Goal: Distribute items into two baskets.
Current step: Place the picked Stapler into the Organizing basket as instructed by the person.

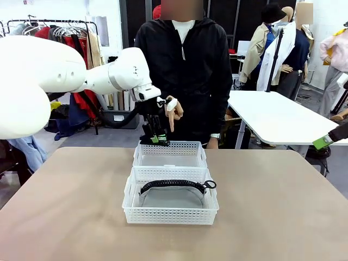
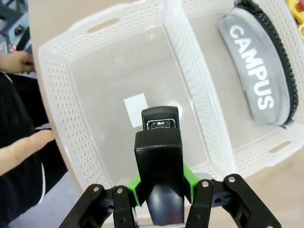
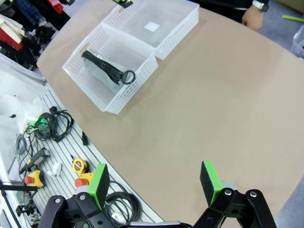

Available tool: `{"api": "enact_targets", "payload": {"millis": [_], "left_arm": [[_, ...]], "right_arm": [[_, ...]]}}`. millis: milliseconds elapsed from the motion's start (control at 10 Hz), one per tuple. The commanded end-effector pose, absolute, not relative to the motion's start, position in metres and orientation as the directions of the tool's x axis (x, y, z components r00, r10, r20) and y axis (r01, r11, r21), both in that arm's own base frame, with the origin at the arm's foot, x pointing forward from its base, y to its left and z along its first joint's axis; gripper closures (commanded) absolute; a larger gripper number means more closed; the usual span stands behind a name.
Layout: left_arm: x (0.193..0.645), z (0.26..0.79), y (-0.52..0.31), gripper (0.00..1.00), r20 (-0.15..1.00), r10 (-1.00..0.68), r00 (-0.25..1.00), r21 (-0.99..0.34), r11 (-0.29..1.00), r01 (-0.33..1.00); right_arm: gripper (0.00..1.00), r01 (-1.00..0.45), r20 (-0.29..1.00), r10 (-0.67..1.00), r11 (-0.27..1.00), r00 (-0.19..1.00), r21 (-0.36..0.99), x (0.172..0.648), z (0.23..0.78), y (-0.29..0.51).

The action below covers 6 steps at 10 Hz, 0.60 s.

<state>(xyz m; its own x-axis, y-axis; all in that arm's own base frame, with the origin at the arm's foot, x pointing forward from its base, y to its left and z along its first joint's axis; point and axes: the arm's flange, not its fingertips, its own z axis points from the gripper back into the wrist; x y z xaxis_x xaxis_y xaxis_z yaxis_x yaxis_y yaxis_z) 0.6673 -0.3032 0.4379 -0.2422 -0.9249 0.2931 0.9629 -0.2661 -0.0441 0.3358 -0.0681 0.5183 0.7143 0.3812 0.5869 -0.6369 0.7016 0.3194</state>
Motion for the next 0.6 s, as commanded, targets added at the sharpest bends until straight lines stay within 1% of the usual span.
{"api": "enact_targets", "payload": {"millis": [0,200,500], "left_arm": [[0.681,0.437,-0.319,0.97,0.334,-0.916,-0.225,-0.068,-0.261,0.963],[0.685,0.424,-0.332,0.97,0.316,-0.929,-0.192,-0.087,-0.23,0.969],[0.702,0.41,-0.344,0.97,0.321,-0.938,-0.129,-0.107,-0.171,0.979]], "right_arm": [[0.0,-0.647,0.593,0.388,0.694,0.706,0.315,0.336,0.519,-0.069],[0.0,-0.647,0.593,0.388,0.694,0.706,0.315,0.336,0.519,-0.069],[0.0,-0.647,0.593,0.388,0.694,0.706,0.315,0.336,0.519,-0.069]]}}
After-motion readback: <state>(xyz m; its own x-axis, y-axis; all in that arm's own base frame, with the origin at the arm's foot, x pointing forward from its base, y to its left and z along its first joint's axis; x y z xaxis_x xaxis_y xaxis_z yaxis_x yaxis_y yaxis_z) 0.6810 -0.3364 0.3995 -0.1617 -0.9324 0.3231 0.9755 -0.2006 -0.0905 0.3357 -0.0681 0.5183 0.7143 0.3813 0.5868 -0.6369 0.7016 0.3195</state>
